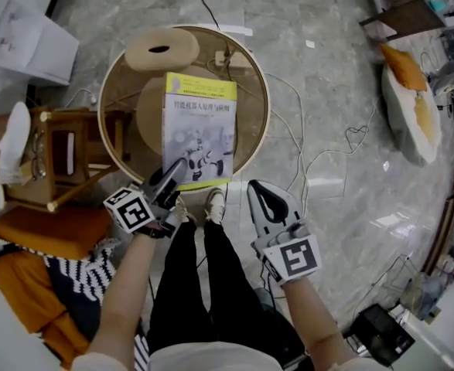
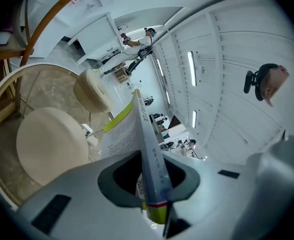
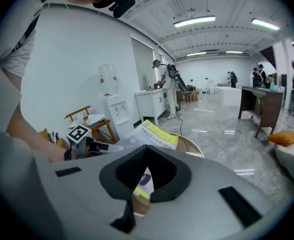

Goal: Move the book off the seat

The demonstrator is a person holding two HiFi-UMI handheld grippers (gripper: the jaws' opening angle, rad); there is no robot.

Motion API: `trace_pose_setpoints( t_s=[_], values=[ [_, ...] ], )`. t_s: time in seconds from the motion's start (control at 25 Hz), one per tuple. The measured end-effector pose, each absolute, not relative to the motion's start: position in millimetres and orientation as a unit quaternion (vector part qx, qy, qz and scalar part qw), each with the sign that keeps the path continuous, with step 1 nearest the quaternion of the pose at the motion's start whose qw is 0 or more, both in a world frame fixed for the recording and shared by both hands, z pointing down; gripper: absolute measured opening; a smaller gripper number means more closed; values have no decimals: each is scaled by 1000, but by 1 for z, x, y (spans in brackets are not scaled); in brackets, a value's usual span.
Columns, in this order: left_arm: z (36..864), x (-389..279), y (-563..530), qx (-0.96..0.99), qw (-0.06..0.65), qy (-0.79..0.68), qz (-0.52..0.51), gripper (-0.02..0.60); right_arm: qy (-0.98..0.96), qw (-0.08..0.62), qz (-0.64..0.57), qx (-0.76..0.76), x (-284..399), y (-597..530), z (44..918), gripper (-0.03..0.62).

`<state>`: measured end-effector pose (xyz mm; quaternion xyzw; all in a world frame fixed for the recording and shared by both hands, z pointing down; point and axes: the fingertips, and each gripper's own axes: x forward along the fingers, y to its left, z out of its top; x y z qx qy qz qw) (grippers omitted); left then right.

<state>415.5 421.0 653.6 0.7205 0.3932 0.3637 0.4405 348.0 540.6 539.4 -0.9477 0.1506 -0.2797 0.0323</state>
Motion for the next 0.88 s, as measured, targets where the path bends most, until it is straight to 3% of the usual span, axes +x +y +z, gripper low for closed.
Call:
trace_pose_setpoints(
  t_s=[0.52, 0.88],
  values=[
    [699, 450, 451, 691, 503, 386, 345, 80, 166, 27, -296, -940, 356, 542, 564, 21],
    [790, 440, 377, 727, 469, 276, 418, 80, 170, 22, -301, -938, 363, 545, 570, 21]
  ],
)
